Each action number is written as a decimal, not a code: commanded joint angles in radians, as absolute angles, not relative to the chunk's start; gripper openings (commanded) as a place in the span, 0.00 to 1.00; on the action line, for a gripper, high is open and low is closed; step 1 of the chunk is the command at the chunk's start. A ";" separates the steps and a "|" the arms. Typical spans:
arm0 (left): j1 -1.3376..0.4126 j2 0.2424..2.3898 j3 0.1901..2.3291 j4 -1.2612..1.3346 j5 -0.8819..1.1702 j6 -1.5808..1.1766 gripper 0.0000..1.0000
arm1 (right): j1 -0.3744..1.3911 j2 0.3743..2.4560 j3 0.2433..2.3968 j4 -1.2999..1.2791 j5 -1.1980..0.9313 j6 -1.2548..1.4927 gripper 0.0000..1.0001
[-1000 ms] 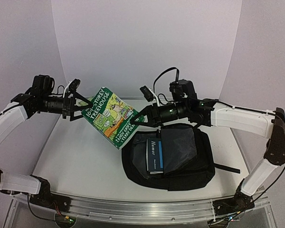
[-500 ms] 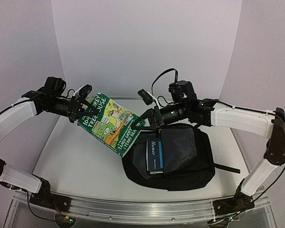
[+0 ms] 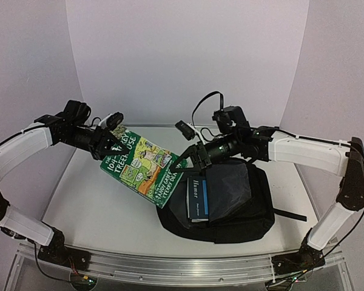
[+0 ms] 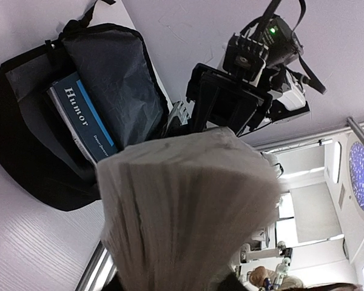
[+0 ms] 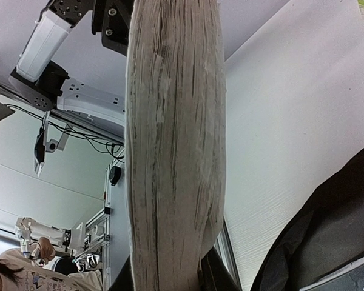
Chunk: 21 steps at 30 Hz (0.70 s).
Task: Pack the student bag
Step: Pick up the book from the center of the board.
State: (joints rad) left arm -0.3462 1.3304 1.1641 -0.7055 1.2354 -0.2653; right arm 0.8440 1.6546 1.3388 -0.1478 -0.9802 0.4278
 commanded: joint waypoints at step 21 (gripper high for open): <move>-0.284 1.140 0.949 -0.262 0.712 -0.751 0.00 | 0.722 1.425 1.346 -0.392 -0.219 0.460 0.98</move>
State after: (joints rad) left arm -0.3017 1.1851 0.9751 -0.4273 0.8552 -0.5714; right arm 0.7601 1.4997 1.3390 -0.2667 -0.4615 0.4184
